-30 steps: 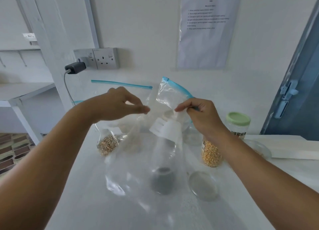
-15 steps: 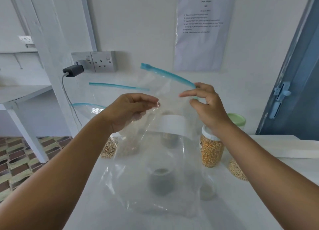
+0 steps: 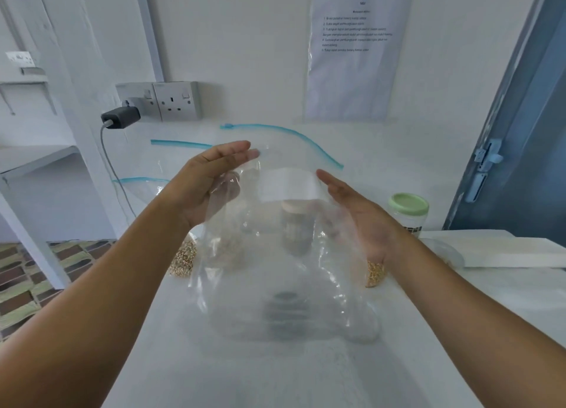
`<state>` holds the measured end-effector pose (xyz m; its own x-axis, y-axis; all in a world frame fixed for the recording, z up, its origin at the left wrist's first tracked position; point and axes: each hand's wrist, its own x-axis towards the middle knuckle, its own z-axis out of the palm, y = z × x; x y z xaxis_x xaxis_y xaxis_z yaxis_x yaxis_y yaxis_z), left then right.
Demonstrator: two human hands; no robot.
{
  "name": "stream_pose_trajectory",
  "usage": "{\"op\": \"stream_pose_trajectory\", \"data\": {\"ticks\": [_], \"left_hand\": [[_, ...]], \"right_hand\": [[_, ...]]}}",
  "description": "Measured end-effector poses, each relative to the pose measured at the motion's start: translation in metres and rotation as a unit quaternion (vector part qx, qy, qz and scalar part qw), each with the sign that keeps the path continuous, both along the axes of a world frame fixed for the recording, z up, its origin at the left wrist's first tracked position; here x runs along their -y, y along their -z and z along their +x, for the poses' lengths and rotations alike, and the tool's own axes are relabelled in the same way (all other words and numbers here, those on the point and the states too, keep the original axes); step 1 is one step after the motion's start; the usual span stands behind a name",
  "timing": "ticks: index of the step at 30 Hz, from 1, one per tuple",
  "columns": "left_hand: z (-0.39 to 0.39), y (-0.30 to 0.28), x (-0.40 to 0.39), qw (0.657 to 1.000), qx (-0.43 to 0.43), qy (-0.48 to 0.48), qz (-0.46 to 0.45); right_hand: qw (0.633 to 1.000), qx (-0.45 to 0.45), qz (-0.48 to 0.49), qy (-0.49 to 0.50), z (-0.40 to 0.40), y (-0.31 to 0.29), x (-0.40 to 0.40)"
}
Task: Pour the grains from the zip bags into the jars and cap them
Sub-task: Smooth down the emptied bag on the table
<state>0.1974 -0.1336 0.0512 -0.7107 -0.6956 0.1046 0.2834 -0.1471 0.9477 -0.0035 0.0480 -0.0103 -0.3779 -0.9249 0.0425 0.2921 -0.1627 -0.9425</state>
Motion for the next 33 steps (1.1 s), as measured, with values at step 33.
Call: {"op": "stream_pose_trajectory", "data": {"ticks": [33], "left_hand": [[-0.292, 0.066, -0.234, 0.982, 0.071, 0.107, 0.139]], "right_hand": [[0.970, 0.008, 0.081, 0.229, -0.273, 0.013, -0.284]]}}
